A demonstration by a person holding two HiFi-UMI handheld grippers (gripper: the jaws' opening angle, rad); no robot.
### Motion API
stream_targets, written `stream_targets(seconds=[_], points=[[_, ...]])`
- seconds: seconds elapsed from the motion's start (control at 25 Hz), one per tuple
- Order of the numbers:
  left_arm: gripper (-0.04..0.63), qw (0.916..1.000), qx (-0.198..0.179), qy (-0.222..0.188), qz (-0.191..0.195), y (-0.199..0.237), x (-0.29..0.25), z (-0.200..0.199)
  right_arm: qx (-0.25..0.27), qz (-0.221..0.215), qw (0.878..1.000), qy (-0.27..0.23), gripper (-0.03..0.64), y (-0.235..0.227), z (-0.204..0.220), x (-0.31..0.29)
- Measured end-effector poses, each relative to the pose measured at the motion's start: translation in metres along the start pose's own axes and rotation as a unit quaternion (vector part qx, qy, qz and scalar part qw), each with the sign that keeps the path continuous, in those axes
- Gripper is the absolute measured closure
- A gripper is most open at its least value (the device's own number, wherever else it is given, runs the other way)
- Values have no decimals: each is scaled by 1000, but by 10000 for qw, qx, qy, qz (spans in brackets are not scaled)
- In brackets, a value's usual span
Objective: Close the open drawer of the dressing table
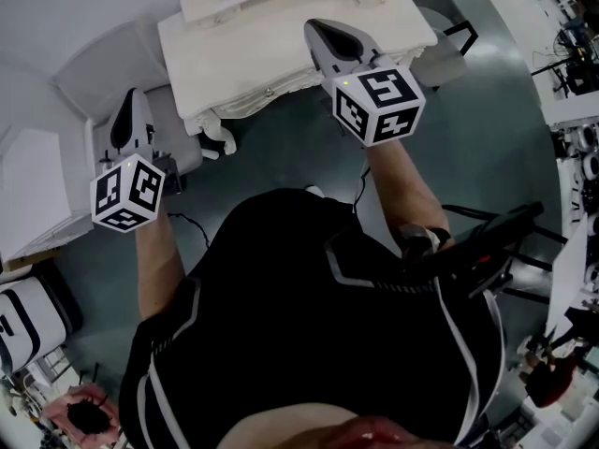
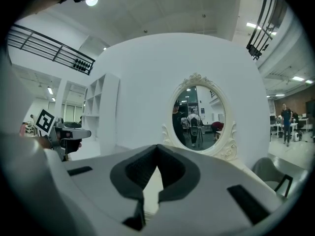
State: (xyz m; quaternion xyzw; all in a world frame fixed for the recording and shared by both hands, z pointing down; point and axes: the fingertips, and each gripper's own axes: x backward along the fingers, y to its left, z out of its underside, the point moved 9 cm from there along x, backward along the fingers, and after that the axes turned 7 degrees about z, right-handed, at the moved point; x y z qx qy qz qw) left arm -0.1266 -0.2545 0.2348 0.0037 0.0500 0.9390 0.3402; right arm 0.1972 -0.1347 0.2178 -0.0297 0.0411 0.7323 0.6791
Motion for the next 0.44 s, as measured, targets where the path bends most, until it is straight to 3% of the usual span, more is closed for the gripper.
stream_targets(seconds=[0.24, 0.44], points=[[591, 9993, -218, -20, -294, 0, 3, 0, -4, 27, 10000, -35, 614, 1, 0, 1], [591, 9996, -186, -13, -190, 3, 1, 0, 48, 64, 9999, -69, 614, 1, 1, -1]])
